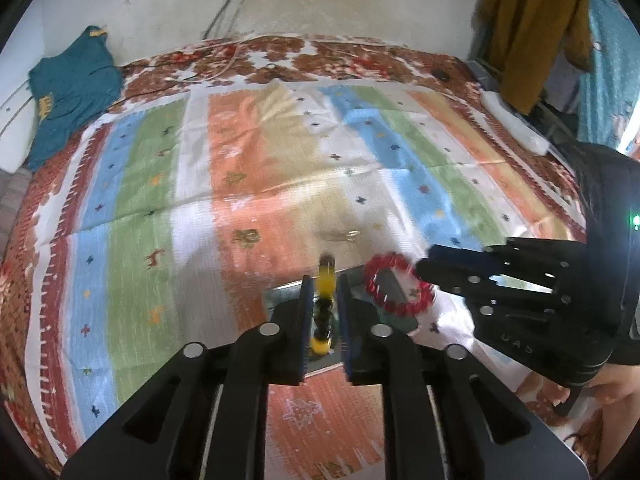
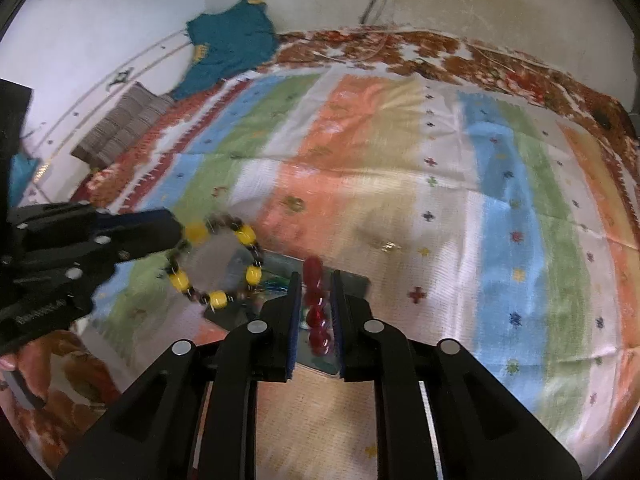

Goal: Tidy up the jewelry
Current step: 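Carry both bracelets over the silver tin and open both tools to drop them, then move both open tools toward the small gold rings on the cloth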

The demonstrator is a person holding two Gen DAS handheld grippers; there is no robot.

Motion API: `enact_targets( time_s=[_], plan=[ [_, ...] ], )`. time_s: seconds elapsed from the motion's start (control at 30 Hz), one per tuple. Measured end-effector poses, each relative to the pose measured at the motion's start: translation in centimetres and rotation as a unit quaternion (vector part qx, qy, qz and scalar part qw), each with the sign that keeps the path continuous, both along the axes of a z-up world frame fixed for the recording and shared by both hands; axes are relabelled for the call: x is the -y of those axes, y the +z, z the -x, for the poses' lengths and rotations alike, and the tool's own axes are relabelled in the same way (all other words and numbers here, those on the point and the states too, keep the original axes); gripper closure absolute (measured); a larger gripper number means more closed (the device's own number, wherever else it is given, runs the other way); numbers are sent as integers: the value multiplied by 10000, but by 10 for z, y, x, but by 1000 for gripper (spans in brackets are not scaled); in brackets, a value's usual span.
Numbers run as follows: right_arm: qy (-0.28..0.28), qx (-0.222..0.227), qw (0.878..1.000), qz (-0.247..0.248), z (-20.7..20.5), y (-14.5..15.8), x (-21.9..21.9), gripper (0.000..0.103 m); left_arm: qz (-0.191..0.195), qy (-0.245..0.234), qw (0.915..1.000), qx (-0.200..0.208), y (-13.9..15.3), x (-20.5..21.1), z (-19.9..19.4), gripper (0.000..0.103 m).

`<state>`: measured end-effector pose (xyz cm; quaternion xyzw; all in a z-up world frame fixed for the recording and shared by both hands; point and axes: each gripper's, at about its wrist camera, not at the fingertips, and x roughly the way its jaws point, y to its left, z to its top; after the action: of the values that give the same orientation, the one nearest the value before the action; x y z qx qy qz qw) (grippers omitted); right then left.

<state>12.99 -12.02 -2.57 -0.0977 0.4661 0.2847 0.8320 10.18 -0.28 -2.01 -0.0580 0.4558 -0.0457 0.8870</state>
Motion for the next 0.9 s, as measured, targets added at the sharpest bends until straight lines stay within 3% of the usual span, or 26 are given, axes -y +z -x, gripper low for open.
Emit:
enact_targets(
  time_s=[0.07,0.13,0.37,0.67,0.9],
  plan=[
    [-63,-6,10000,25,-2,0,3,82,-109,202,9997,21,1,-4,-1,78],
    [-194,16,9998,96,-5,-1,7,70,-74,291,9996,10,2,-10,-1,74],
    [-413,-18,9990,184,-13,-4,15,58,-24,352,9994,-28,2,-15,-5,57],
    [-557,-99,9982,192,-23,-9,17,50,44,654,9977,-150,-6,-30,-15,42],
    [-626,-196,9976,225,-33,-14,16,45,37,852,9960,-268,-13,-39,-29,37]
  ],
)
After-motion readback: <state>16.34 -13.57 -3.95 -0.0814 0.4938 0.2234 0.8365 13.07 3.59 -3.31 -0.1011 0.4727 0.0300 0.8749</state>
